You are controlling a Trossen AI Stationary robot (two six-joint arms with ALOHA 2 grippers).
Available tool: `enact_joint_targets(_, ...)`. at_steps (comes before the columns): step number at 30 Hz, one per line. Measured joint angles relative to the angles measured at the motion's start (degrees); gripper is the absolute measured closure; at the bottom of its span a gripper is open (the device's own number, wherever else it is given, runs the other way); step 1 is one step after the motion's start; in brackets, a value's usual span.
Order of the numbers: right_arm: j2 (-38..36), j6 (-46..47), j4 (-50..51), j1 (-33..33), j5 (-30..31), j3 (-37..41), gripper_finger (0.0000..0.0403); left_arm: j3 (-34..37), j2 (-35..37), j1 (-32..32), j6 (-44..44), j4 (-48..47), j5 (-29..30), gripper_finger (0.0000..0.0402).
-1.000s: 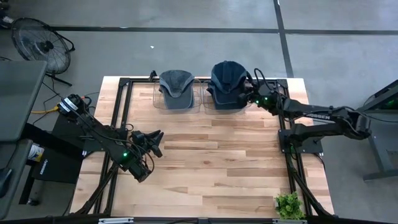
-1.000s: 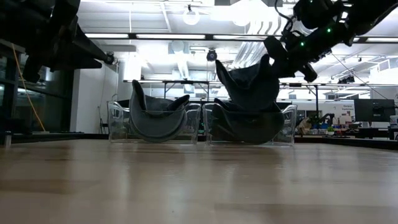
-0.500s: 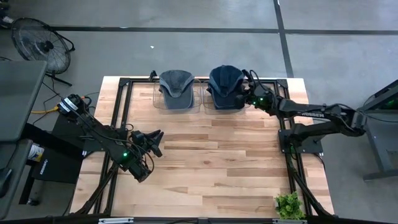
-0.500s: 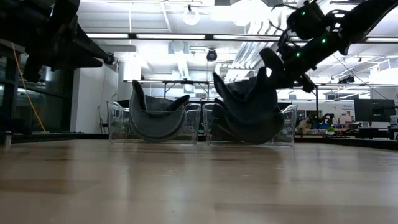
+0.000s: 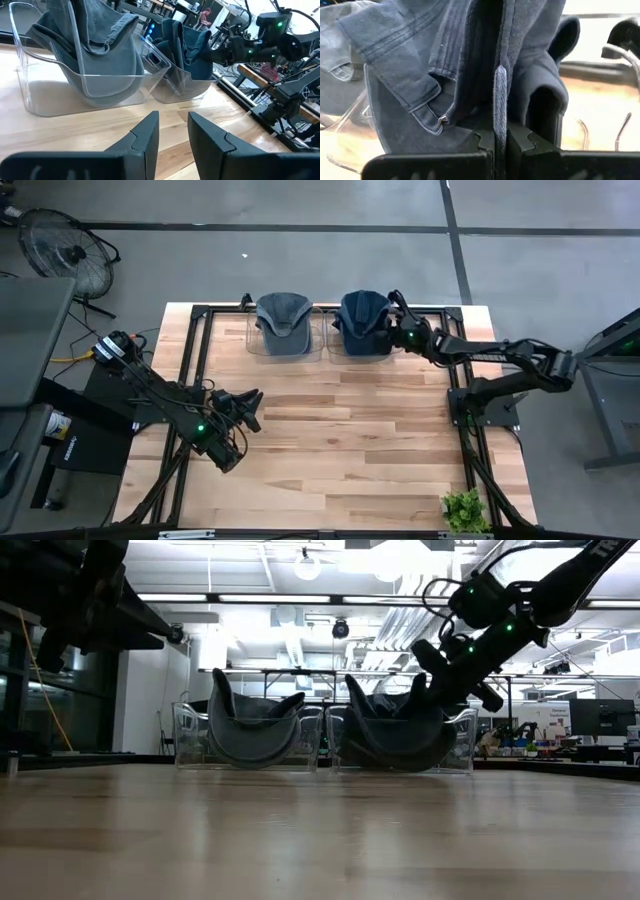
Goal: Pick & Place hat
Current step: Put the dark blue cap into the right transparent bin
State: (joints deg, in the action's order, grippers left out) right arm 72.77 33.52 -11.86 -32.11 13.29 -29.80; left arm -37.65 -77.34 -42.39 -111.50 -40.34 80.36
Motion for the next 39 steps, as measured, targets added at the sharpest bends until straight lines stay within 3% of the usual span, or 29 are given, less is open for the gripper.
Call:
enact_joint_targets(14, 1.5, 2.5, 2.3, -3.3, -6.6, -0.4, 0.0398, 0.0, 0.0, 0.0, 0.2, -0.2, -1.4, 0.0302)
enact_joint_targets(22, 1.5, 1.2, 10.7, -3.7, -8.0, -5.1, 0.0397, 0.0, 0.0, 0.0, 0.3, -0.3, -1.6, 0.0302)
enact_joint_targets(39, 1.6, 3.1, 15.5, -3.6, -14.6, -6.4, 0.0281, 0.0, 0.0, 0.0, 0.4, -0.5, -2.1, 0.0302)
